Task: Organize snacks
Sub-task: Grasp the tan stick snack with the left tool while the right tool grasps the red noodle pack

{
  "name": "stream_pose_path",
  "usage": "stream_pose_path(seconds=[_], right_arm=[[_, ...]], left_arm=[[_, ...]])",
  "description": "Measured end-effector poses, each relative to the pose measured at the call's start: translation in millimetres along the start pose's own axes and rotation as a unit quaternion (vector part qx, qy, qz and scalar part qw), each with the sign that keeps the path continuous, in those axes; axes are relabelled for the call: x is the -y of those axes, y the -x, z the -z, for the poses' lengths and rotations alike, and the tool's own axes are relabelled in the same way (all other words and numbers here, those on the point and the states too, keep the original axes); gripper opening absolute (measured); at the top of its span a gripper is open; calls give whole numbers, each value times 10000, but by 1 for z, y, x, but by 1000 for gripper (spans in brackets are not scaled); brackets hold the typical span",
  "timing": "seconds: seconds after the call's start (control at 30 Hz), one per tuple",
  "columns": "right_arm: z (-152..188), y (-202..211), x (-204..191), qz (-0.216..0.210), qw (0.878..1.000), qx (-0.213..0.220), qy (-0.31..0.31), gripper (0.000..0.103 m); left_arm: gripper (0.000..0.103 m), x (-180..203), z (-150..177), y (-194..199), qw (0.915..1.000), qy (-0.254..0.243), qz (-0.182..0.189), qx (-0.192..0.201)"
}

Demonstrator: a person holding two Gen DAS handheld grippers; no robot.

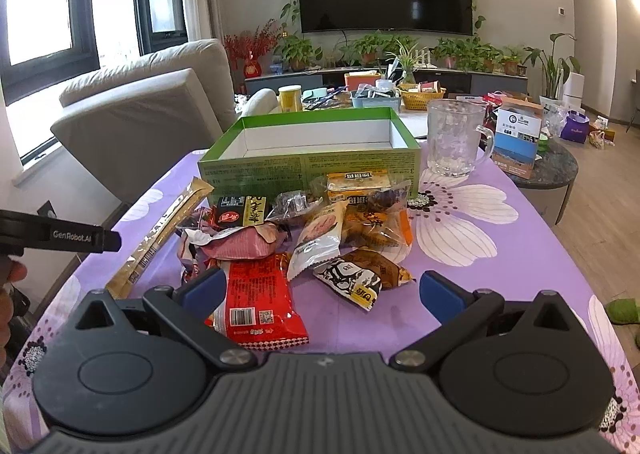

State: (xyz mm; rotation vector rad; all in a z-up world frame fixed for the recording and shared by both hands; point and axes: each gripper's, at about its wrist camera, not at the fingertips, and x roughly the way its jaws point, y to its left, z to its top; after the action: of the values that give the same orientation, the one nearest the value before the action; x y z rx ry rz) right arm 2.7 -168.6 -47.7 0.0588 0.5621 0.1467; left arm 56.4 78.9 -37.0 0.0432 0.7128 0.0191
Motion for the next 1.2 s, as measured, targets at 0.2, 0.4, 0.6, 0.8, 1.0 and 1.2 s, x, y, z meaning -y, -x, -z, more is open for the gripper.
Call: stream_pose_path(seconds=[0.2,0.4,0.6,0.8,1.0,1.2], right_arm=[[1,-10,-6,-108,9998,-118,129,46],[3,-20,-13,-265,9988,-282,287,46],[-3,-33,-18,-330,9977,-517,290,46],[-4,-41,-22,-329,9970,-628,324,46],[-3,-47,-26,-335,9962,-713,359,46],[0,-48,-26,-434,9957,-738,354,46]], left_arm=[[46,1,-1,-21,9990,-309,316,-21],[46,7,-3,-43,9980,-427,423,-196],[46,14,-6,-65,9970,-548,415,-343],[25,14,1,-73,9955,-473,659,-499],[22,13,3,-63,9960,-496,672,-333],[22,-5,6,-38,9976,-156,653,-139]])
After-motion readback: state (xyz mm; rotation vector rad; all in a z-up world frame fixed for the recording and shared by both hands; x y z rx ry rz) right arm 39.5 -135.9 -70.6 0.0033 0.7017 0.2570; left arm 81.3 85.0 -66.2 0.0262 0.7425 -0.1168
